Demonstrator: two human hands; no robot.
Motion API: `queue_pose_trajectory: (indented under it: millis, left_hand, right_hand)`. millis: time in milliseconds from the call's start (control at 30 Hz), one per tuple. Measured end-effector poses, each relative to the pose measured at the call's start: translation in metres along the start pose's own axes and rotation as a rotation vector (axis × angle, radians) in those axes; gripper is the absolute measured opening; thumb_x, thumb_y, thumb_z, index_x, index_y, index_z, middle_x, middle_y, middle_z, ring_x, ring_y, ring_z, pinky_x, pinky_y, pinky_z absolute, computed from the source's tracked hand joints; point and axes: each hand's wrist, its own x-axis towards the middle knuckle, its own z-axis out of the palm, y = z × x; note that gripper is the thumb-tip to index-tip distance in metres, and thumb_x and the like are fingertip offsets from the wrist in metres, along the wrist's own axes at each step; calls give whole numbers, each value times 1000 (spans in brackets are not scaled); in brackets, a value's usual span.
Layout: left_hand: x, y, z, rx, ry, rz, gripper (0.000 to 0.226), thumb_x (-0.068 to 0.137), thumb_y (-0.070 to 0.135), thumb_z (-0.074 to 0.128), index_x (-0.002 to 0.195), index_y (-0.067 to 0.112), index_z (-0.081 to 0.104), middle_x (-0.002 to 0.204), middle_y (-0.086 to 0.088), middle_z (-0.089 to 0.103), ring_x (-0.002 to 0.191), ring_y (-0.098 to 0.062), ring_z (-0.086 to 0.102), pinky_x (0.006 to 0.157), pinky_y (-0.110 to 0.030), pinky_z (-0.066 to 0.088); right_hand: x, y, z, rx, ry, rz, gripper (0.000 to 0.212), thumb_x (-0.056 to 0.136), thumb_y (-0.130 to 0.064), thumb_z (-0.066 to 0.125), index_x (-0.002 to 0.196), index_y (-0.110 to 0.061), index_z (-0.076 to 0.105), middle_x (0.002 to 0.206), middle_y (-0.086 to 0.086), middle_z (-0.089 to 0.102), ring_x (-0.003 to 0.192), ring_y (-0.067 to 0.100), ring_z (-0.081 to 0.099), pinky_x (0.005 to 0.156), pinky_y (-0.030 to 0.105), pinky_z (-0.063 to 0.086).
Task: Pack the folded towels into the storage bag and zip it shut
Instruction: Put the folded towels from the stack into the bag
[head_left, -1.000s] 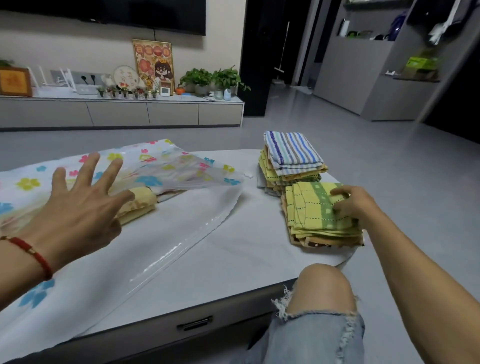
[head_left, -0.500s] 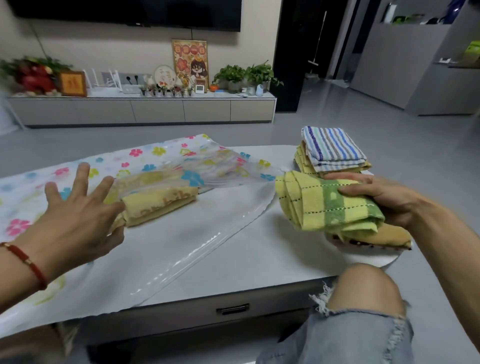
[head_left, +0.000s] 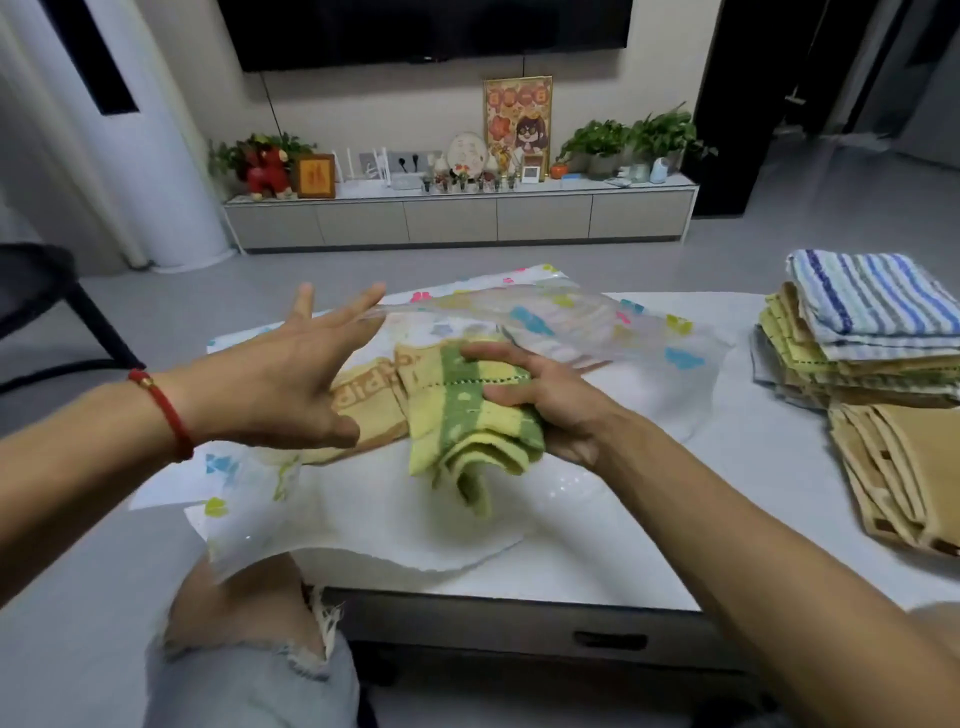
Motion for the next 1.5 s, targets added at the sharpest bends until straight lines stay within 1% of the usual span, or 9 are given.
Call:
queue_pose_trajectory:
  millis: [100, 200, 367, 667, 733, 800, 933, 1267, 1500]
  left_hand:
    - [1, 2, -11, -36, 55, 125, 96, 73, 24, 74, 154, 24, 22, 157, 14, -12, 121, 23, -38, 114, -34, -15]
    - [3, 2, -23, -28, 65, 70, 94, 75, 23, 73, 153, 19, 22, 164, 8, -13, 122, 12, -34, 109, -25, -14]
    - [1, -2, -29, -35, 15, -6, 96, 77, 33, 72, 154, 27, 17, 160, 21, -20, 147, -27, -22, 120, -41, 8]
    - [5, -5, -11, -102, -62, -22, 104, 65, 47, 60, 156, 34, 11, 157, 30, -21, 149, -27, -21, 121, -46, 18]
    - [4, -8, -7, -104, -35, -35, 102, 67, 45, 60, 156, 34, 10, 157, 32, -20, 149, -26, -19, 119, -46, 20]
    - [6, -8, -2, -97, 18, -30, 96, 72, 47, 59, 156, 34, 13, 157, 31, -18, 150, -27, -17, 119, -54, 21]
    - [19, 5, 3, -76, 175, -9, 77, 78, 43, 58, 149, 24, 36, 163, 20, -11, 151, -34, -11, 112, -69, 21]
    - [26, 12, 1, -74, 235, -13, 59, 81, 34, 62, 138, 20, 51, 161, 27, 5, 151, -34, -6, 109, -71, 25]
    - [34, 20, 11, 9, 246, 5, 63, 83, 34, 61, 143, 25, 46, 165, 15, -4, 151, -36, -10, 108, -77, 17]
  right_hand:
    - [67, 29, 68, 312, 146, -169, 49, 93, 17, 49, 128, -15, 62, 119, 19, 67, 104, 33, 64, 97, 48, 53]
    - [114, 60, 115, 521, 269, -167, 45, 92, 3, 56, 122, -30, 64, 129, 19, 67, 104, 31, 63, 91, 45, 52]
    - [150, 132, 140, -102, 219, 100, 46, 92, -17, 60, 137, -20, 53, 136, 10, 61, 110, 25, 64, 104, 50, 53]
    - [147, 132, 140, -333, 85, 34, 61, 96, 8, 61, 152, 0, 40, 154, 17, 49, 134, 22, 55, 106, 28, 50]
    - [137, 117, 126, -401, 87, 75, 59, 97, -1, 59, 152, -13, 43, 150, 15, 53, 120, 28, 62, 96, 40, 57]
    - [120, 106, 102, -507, 215, 92, 46, 96, -14, 55, 141, -24, 57, 137, 11, 64, 96, 27, 66, 83, 42, 60]
    - [90, 103, 42, -819, 696, -9, 29, 94, -23, 56, 121, -20, 65, 124, 7, 68, 113, 29, 63, 87, 32, 46]
    - [117, 87, 8, -732, 450, 57, 59, 94, -20, 58, 151, -19, 44, 147, 13, 44, 128, 28, 52, 97, 28, 42]
    - [98, 75, -40, -643, 1013, -30, 46, 92, -13, 58, 137, -5, 53, 139, 23, 51, 124, 39, 54, 109, 41, 42]
